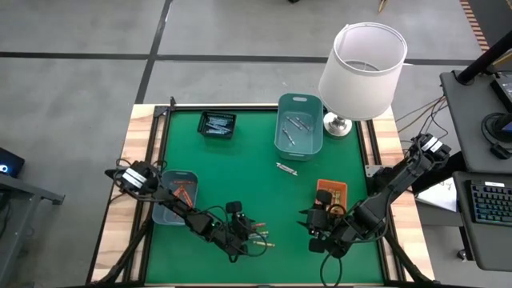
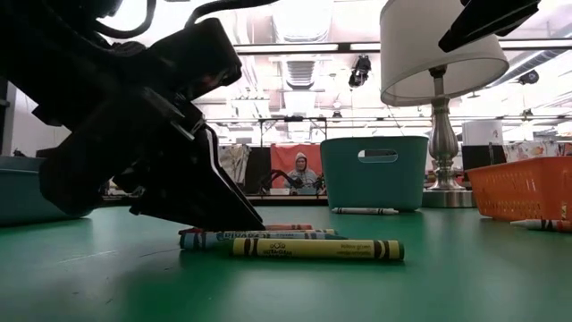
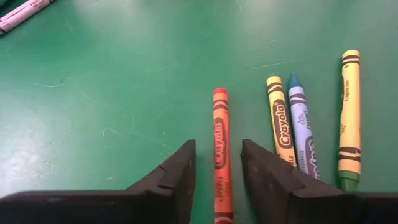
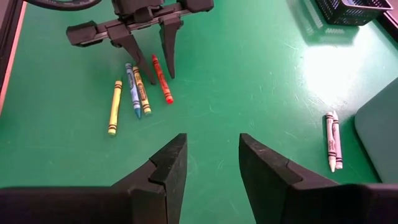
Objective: Sort crayons
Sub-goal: Put the orange crayon into the blue bin
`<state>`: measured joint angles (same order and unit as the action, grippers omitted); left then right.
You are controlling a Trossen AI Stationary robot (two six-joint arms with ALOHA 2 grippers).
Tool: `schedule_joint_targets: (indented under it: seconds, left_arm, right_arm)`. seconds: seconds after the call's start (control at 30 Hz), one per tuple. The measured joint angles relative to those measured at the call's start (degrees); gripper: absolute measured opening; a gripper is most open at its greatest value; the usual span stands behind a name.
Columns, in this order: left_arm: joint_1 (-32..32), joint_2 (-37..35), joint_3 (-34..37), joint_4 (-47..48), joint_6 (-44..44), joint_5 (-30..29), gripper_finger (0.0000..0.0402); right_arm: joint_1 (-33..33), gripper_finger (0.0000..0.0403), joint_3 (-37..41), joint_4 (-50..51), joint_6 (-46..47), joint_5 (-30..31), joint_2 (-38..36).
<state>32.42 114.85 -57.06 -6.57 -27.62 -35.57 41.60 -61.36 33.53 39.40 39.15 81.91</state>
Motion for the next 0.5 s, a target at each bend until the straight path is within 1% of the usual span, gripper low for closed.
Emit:
schedule_joint_targets:
  seconds: [0.17,0.33,0.4,0.5]
  left_arm:
    - [-0.2,0.0,0.0,0.6,0.0,0.0,0.0062]
    - [-0.3,0.0,0.1,1.0,0.1,-1.4,0.0014]
    - [-0.3,0.0,0.1,1.1,0.1,-1.7,0.0005]
    - [-0.4,-0.7,0.2,1.5,0.7,-1.7,0.0006]
  right_arm:
    - [0.0,0.0129,0.0,0.0,0.0,0.0,0.0]
    - [0.0,0.0123,0.0,0.0,0.3,0.0,0.0]
    - [0.0,0.0123,0.0,0.0,0.3,0.0,0.0]
    - [0.0,0.0126,0.0,0.0,0.4,0.0,0.0]
